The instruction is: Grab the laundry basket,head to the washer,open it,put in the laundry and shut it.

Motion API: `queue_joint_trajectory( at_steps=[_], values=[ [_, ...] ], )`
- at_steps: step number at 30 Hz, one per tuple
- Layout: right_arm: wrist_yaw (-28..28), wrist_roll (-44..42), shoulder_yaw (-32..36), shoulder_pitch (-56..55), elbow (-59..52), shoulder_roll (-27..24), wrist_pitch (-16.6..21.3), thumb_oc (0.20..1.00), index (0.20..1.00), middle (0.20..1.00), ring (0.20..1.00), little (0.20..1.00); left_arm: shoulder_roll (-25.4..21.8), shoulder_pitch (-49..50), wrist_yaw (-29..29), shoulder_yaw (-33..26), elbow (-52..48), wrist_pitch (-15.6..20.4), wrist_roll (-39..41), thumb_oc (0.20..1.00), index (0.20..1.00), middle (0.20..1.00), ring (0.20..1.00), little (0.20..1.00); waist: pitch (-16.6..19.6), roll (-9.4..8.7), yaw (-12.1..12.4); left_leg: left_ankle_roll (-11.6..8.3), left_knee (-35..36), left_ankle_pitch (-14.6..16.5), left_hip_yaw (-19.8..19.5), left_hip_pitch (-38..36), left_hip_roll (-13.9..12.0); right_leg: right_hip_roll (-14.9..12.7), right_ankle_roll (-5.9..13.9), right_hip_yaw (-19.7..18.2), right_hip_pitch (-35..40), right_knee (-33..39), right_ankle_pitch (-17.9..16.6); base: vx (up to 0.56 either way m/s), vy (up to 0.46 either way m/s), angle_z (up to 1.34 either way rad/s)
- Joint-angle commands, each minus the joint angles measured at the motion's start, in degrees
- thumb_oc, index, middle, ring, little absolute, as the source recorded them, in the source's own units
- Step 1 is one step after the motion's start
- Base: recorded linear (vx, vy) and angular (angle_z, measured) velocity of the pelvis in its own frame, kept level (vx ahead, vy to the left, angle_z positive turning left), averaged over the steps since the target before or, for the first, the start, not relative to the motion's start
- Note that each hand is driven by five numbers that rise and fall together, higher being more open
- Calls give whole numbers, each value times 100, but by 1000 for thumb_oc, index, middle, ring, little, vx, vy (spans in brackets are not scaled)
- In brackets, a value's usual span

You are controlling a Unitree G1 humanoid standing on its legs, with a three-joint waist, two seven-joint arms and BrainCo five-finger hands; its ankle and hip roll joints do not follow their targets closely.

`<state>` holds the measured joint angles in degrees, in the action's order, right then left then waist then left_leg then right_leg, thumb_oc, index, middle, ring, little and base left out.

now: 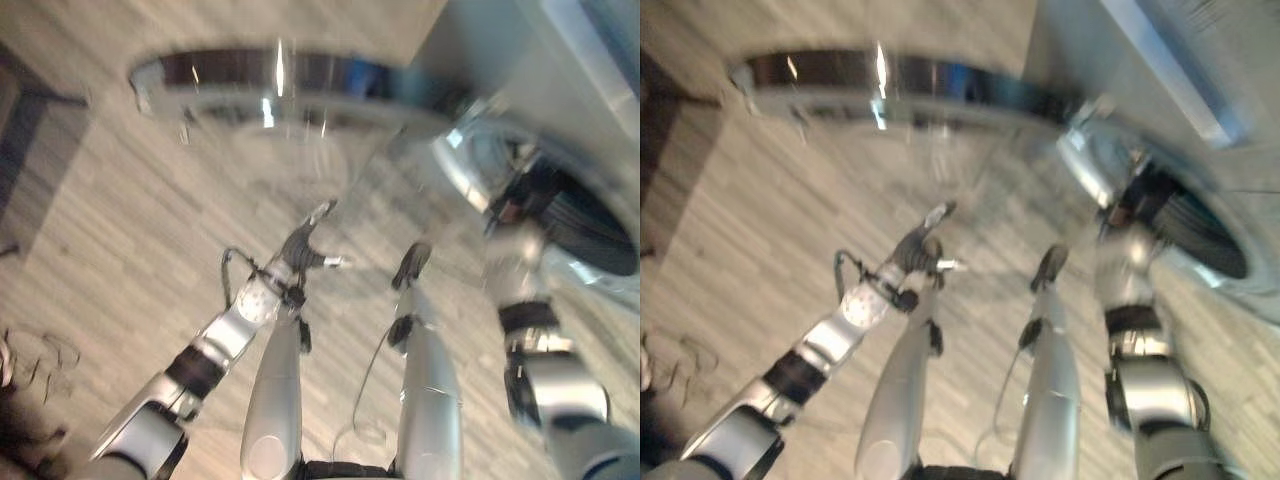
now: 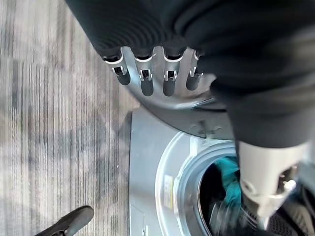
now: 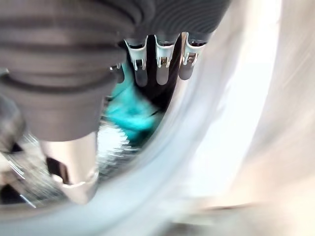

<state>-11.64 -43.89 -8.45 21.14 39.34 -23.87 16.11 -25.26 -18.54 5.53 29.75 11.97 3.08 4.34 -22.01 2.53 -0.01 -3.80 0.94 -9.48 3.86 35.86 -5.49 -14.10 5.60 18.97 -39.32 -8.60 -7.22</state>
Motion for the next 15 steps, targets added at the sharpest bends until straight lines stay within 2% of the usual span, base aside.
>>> queue_joint_trajectory(
  at_steps=[1,3,7,8,9,12,14,15],
  values=[
    [333,1039,221,-95,352,-148,-287,1000,1000,1000,1000,1000,63,298,-328,216,197,144,-330,1000,1000,1000,1000,1000,429,99,22,-332,-444,861,71,-442,-440,36,372,-202,128,-82,645,77,85,-1],
    [686,1704,-55,-828,548,-144,-637,1000,1000,1000,1000,1000,-37,687,-485,70,420,108,-497,1000,1000,1000,1000,1000,478,23,-47,-300,-549,854,94,-924,-430,-43,302,-44,748,-94,620,15,18,-6],
    [994,2183,-335,-1277,802,-71,-868,1000,1000,1000,1000,1000,-234,1020,-639,-140,448,100,-643,1000,1000,1000,1000,1000,526,16,-60,-295,-572,953,83,-1586,-480,-48,287,39,1485,-88,733,54,36,1],
    [1168,2765,-716,-1449,1040,-10,-1026,1000,1000,1000,1000,1000,-302,1241,-674,-291,509,133,-733,1000,1000,1000,1000,1000,566,-35,-6,-298,-644,1044,-33,-1977,-541,22,268,5,1960,-27,787,74,50,-4],
    [1166,2769,-724,-1449,1043,-4,-1024,1000,1000,1000,1000,1000,-307,1253,-676,-299,502,132,-735,1000,1000,1000,1000,1000,542,-37,-11,-300,-644,1051,-31,-2009,-546,29,268,7,1997,-15,786,47,41,-5],
    [1217,3367,-915,-1656,1508,86,-1147,1000,1000,1000,1000,1000,-288,1339,-672,-399,633,154,-957,1000,1000,1000,1000,1000,610,-73,79,-342,-671,1230,-453,-2539,-523,96,289,-17,2549,54,891,-4,56,-7],
    [1201,3560,-768,-1828,1827,190,-1244,1000,1000,1000,1000,1000,-243,1357,-674,-465,782,157,-1053,1000,1000,1000,1000,1000,782,-43,14,-294,-660,1295,-428,-2832,-520,-1,335,5,2827,7,891,27,158,8],
    [1145,3670,-687,-1875,1994,253,-1312,1000,1000,1000,1000,1000,-216,1340,-661,-485,870,104,-1125,1000,1000,1000,1000,1000,865,-47,-38,-245,-714,1424,-393,-3003,-491,-36,373,-36,2960,-23,900,38,279,11]
  ],
)
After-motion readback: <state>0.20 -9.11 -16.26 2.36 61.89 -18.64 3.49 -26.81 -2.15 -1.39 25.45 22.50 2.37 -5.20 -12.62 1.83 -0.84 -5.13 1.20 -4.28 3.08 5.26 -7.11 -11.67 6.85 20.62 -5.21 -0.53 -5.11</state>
